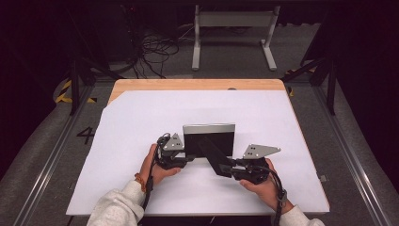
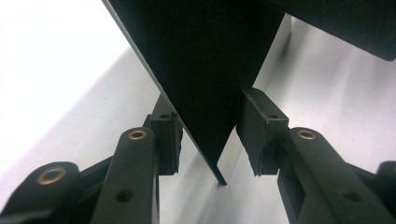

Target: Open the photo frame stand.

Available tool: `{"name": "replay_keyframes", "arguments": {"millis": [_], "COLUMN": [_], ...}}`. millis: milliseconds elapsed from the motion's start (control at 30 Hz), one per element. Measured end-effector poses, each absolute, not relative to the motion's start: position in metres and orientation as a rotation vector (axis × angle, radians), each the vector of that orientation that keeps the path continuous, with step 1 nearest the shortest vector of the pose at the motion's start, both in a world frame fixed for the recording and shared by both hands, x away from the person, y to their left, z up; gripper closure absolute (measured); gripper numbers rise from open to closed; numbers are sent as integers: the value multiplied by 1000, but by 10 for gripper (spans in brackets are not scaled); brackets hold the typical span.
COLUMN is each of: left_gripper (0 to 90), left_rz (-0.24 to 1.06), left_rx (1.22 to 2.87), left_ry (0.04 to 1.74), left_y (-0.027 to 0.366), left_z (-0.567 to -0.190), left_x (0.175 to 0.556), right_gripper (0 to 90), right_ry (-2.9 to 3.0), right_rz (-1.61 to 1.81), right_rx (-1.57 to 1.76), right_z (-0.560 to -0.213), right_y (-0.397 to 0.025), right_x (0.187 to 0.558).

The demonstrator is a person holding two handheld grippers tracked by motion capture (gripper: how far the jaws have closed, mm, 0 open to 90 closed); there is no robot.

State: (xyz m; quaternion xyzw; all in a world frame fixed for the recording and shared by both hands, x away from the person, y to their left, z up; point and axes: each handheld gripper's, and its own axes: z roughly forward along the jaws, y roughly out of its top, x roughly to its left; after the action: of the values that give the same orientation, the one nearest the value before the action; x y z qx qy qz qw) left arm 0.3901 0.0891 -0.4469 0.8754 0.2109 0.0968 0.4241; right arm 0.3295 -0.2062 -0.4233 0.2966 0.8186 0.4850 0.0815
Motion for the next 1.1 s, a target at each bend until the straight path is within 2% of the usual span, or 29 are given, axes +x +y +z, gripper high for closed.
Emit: {"name": "replay_keyframes", "arguments": {"millis": [700, 1100], "left_gripper": [634, 637], "left_rz": [316, 421], "left_rx": [2200, 2204], "left_ry": [531, 542], "left_y": [84, 79], "left_z": [-444, -444], "left_x": [391, 390], "right_gripper": [739, 758], "right_ry": [2452, 2433], "right_rz": [1405, 1359], "right_rx": [882, 908], "right_z": [-427, -431], "right_y": [-205, -205], "right_x": [329, 333]}}
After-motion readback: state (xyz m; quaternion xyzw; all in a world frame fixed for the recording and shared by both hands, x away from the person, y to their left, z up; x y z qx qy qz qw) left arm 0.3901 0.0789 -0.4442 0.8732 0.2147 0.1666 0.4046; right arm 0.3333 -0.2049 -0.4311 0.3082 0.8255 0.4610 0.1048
